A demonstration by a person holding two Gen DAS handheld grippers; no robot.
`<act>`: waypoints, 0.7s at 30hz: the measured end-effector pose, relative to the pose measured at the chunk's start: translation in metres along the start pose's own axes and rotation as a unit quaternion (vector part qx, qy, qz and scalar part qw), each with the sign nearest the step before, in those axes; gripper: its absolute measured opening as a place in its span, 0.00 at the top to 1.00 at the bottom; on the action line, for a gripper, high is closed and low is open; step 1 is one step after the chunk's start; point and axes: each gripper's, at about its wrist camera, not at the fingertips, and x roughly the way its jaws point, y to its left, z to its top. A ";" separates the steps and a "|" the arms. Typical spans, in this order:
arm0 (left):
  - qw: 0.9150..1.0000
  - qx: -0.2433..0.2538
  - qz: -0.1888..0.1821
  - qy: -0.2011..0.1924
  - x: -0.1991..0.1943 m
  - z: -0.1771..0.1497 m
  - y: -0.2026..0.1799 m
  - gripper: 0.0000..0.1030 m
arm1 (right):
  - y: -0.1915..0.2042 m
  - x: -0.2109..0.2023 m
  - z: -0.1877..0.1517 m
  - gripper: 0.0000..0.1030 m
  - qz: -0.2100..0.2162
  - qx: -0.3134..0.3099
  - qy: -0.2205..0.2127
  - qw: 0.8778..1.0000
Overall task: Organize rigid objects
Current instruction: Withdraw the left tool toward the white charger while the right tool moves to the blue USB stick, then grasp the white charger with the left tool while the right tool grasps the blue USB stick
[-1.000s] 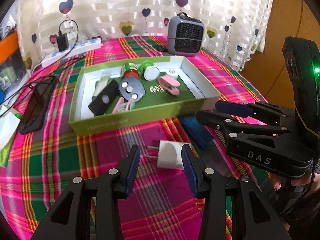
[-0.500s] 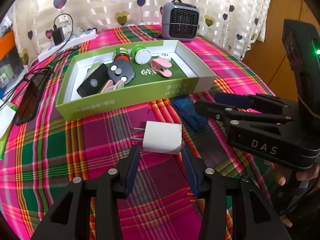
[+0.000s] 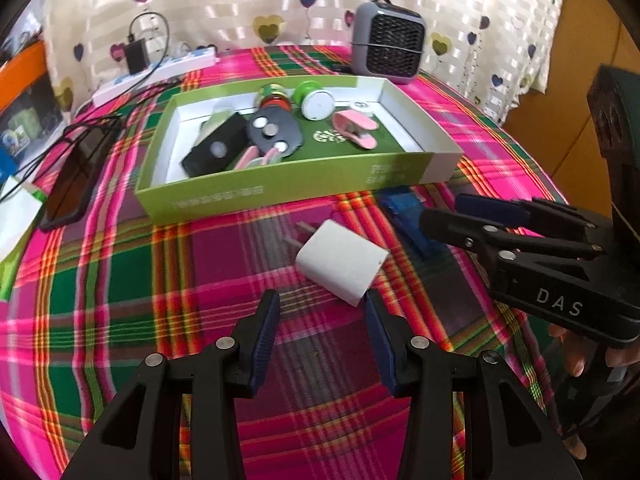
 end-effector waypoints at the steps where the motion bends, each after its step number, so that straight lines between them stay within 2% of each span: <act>1: 1.000 -0.003 0.003 0.000 0.000 0.000 0.003 0.58 | 0.000 0.001 0.000 0.56 0.001 0.000 0.002 1.000; 6: 0.999 -0.027 0.017 -0.002 -0.003 0.000 0.019 0.58 | 0.004 0.001 -0.001 0.56 0.003 -0.006 0.003 1.000; 15: 0.999 -0.036 0.018 -0.004 -0.005 -0.001 0.027 0.58 | 0.009 0.003 -0.002 0.56 0.009 -0.013 0.007 1.000; 21: 0.998 -0.048 -0.027 -0.017 -0.016 -0.001 0.024 0.58 | 0.012 0.007 -0.002 0.56 0.000 -0.020 0.013 1.000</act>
